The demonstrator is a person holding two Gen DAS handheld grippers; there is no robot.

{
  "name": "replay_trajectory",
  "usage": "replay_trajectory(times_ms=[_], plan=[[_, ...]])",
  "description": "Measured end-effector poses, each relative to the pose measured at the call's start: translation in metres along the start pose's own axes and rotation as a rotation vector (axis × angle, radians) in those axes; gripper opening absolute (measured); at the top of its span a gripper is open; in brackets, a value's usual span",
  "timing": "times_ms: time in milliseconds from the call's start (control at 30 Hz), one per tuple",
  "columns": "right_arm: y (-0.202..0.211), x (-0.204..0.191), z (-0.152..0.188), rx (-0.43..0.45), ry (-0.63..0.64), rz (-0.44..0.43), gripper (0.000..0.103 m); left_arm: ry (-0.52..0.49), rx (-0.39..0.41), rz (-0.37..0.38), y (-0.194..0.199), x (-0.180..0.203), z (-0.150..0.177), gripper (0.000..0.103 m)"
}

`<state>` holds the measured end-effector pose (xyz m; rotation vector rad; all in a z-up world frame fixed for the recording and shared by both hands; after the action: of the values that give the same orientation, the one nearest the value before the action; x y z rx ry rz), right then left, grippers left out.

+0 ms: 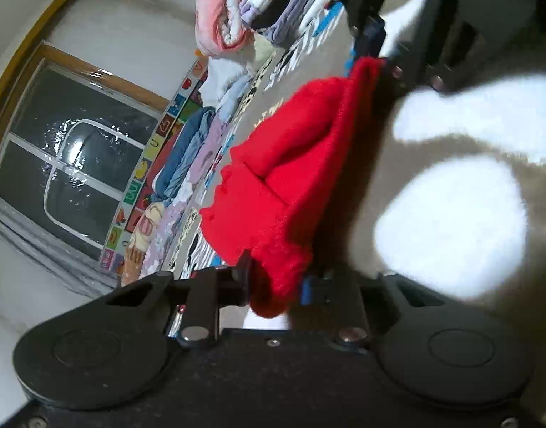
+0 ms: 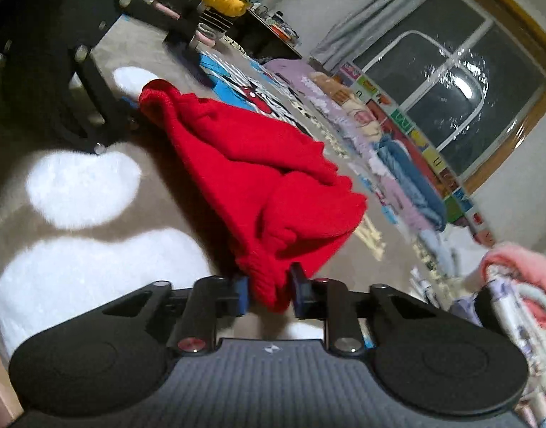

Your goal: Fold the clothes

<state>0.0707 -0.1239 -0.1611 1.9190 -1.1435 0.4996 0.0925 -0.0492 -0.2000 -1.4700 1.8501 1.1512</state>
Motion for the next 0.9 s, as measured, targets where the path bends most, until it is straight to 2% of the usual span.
replay_trajectory(times_ms=[300, 533, 700, 900], plan=[[0.017, 0.001, -0.008, 0.038, -0.046, -0.044, 0.016, -0.001, -0.010, -0.017, 0.029, -0.001, 0.008, 0.015], [0.071, -0.009, -0.017, 0.069, -0.025, -0.074, 0.016, -0.018, 0.021, 0.038, 0.082, -0.011, 0.004, 0.015], [0.117, -0.003, -0.019, 0.106, -0.043, -0.054, 0.016, 0.092, 0.067, 0.097, 0.112, -0.035, -0.012, 0.018], [0.139, 0.033, -0.021, 0.191, -0.175, 0.014, 0.016, 0.273, 0.125, 0.153, 0.101, -0.088, -0.035, 0.022]])
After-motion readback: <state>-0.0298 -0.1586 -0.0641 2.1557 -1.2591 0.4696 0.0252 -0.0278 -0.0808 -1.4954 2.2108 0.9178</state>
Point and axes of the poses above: each gripper's, at about its wrist camera, not at the fingertips, and y roughly against the way its jaws point, x to its right, z to its underside, the point moved 4 cm from there along -y, roughly the way its jaws point, and after that the axes turned 7 degrees about y, right-handed, at the moved point
